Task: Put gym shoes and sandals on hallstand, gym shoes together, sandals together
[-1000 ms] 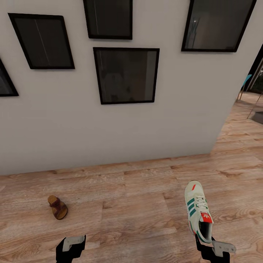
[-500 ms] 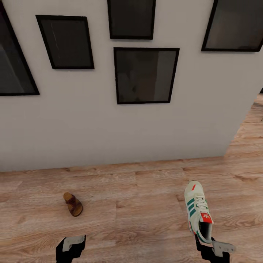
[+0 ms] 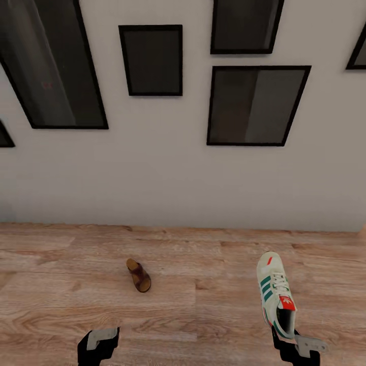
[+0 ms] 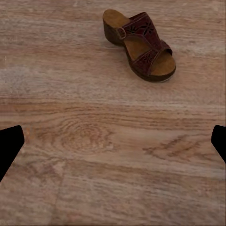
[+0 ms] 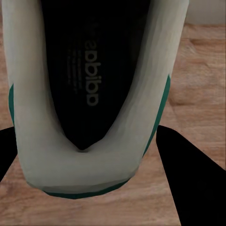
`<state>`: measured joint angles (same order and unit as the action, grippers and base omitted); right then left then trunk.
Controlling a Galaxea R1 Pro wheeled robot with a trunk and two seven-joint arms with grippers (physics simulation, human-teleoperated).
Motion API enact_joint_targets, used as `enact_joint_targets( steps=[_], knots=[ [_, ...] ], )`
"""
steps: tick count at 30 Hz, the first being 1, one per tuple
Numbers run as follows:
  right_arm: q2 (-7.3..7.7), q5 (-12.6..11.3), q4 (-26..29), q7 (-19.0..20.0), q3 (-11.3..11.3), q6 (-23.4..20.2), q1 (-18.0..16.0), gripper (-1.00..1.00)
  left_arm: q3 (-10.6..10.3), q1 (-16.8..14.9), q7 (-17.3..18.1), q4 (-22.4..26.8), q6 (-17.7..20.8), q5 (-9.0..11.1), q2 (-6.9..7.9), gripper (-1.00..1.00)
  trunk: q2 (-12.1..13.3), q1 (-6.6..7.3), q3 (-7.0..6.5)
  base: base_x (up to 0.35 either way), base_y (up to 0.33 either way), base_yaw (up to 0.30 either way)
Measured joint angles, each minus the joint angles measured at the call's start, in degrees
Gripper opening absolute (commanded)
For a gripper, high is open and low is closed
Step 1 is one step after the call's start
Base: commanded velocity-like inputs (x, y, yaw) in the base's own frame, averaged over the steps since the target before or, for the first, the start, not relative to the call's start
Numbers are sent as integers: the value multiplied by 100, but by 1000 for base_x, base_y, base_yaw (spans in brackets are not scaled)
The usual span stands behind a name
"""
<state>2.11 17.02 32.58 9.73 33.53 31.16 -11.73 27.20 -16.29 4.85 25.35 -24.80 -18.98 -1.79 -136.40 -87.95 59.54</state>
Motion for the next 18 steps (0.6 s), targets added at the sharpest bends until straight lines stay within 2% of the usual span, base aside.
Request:
enact_joint_targets(
  steps=[5, 18],
  knots=[
    [2, -1, 0, 0, 0, 0, 1, -100, 0, -1, 0, 0, 0, 0, 0, 100, 0, 0, 0, 0, 308, 162],
    [-1, -1, 1, 0, 2, 0, 1, -100, 2, -1, 0, -2, -9, 5, 0, 100, 0, 0, 0, 0, 308, 14]
  ],
)
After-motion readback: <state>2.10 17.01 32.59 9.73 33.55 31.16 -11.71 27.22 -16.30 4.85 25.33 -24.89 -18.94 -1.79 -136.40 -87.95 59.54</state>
